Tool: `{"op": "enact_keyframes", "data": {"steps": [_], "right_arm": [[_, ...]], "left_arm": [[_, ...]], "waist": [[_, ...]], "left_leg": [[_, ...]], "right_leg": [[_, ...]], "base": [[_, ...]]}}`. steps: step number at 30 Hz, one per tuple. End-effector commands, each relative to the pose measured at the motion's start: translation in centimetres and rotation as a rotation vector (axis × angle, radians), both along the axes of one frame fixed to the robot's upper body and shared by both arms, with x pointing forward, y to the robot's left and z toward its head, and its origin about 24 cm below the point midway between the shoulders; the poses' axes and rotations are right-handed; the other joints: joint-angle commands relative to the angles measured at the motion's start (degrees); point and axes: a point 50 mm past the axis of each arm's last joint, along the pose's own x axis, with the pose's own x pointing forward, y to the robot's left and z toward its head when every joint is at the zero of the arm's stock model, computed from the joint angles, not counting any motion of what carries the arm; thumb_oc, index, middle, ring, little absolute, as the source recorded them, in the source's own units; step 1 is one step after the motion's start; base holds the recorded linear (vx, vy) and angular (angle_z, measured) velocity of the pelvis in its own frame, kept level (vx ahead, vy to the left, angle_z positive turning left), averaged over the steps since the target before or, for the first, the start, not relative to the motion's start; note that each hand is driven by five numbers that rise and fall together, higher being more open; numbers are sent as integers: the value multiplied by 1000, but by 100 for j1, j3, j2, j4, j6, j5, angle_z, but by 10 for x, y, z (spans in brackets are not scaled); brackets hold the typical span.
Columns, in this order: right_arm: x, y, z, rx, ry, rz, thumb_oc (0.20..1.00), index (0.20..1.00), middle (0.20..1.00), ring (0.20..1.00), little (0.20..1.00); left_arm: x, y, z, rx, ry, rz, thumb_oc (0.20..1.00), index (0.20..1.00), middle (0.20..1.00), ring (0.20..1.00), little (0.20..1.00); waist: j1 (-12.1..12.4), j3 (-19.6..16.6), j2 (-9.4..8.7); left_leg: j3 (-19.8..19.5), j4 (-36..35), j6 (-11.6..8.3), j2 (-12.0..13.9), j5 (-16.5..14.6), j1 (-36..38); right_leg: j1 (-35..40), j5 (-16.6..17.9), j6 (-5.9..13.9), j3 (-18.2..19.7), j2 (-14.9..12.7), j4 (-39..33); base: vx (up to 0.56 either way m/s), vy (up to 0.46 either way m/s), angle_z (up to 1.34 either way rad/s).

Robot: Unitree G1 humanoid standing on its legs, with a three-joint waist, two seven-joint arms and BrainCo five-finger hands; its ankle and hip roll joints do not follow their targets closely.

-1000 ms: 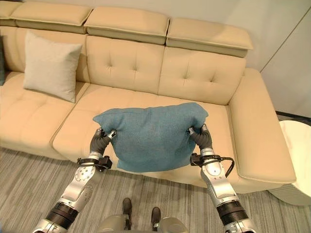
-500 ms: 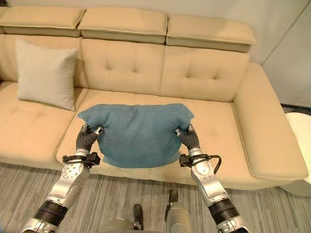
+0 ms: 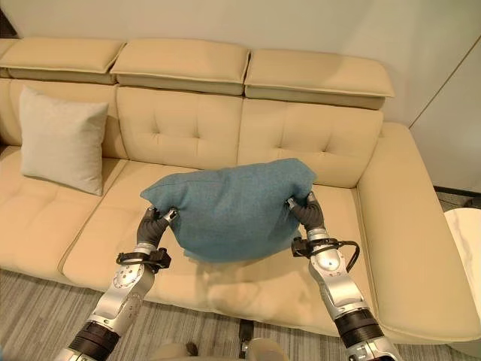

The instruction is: Pick up all the scattered cushions and arrange them neatly on the sofa.

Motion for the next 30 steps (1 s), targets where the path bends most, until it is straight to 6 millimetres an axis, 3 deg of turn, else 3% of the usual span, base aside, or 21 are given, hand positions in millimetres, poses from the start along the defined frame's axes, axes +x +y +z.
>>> {"op": "enact_keyframes", "data": {"steps": [1, 9, 15, 18, 19, 21, 22, 23, 25, 30], "right_arm": [[4, 38, 41, 84, -234, 156, 200, 200, 200, 200, 200], [7, 40, 47, 86, -263, 148, 200, 200, 200, 200, 200], [19, 41, 67, 43, -337, 134, 200, 200, 200, 200, 200], [33, 50, 90, 4, -408, 153, 200, 200, 200, 200, 200], [45, 56, 108, -22, -452, 158, 200, 200, 200, 200, 200], [55, 64, 123, -15, -483, 163, 200, 200, 200, 200, 200], [64, 71, 145, -44, -539, 170, 200, 200, 200, 200, 200], [65, 71, 146, -44, -542, 170, 200, 200, 200, 200, 200], [76, 80, 180, -79, -621, 161, 200, 200, 200, 200, 200], [90, 93, 235, -157, -729, 145, 200, 200, 200, 200, 200]], "left_arm": [[14, -38, 64, -58, -311, -186, 200, 200, 200, 200, 200], [12, -29, 68, -21, -334, -174, 200, 200, 200, 200, 200], [26, -22, 92, 30, -432, -115, 200, 200, 200, 200, 200], [42, -29, 120, 33, -523, -98, 200, 200, 200, 200, 200], [53, -34, 141, 39, -586, -89, 200, 200, 200, 200, 200], [61, -39, 161, 63, -650, -75, 200, 200, 200, 200, 200], [69, -43, 179, 83, -699, -67, 200, 200, 200, 200, 200], [69, -43, 180, 83, -702, -66, 200, 200, 200, 200, 200], [84, -47, 207, 121, -754, -35, 200, 200, 200, 200, 200], [100, -50, 258, 173, -855, 28, 200, 200, 200, 200, 200]], "waist": [[178, -216, -56], [259, -254, -14], [310, -232, -30], [305, -111, -31], [313, -30, -15], [315, 41, 1], [339, 87, -2], [337, 90, -1], [319, 152, 4], [348, 235, -10]], "left_leg": [[-157, -275, -6, -151, 438, 60], [11, -489, 238, -324, 261, 334], [191, -366, 295, -338, 128, 272], [241, -236, 291, -326, 97, 48], [264, -177, 291, -312, 107, -139], [272, -164, 299, -301, 140, -329], [262, -186, 295, -270, 209, -525], [262, -183, 294, -269, 213, -544], [230, -208, 271, -258, 338, -874], [176, -197, 223, -257, 500, -1380]], "right_leg": [[92, -418, 775, 342, -301, 591], [16, -409, 943, 620, -500, 780], [-85, -397, 1005, 685, -592, 784], [-314, -366, 1005, 718, -606, 807], [-501, -323, 1004, 725, -600, 818], [-733, -241, 1018, 745, -591, 840], [-932, -149, 1036, 752, -594, 815], [-951, -145, 1035, 753, -593, 818], [-1286, -39, 1058, 748, -594, 801], [-1788, 122, 1098, 723, -554, 773]], "base": [[131, 126, -14], [67, 130, -36], [32, 60, -13], [-77, 16, -2], [-118, 7, -5], [-139, 2, -4], [-114, -6, -8], [-113, -14, -11], [-88, -5, -9], [-42, -7, -1]]}}
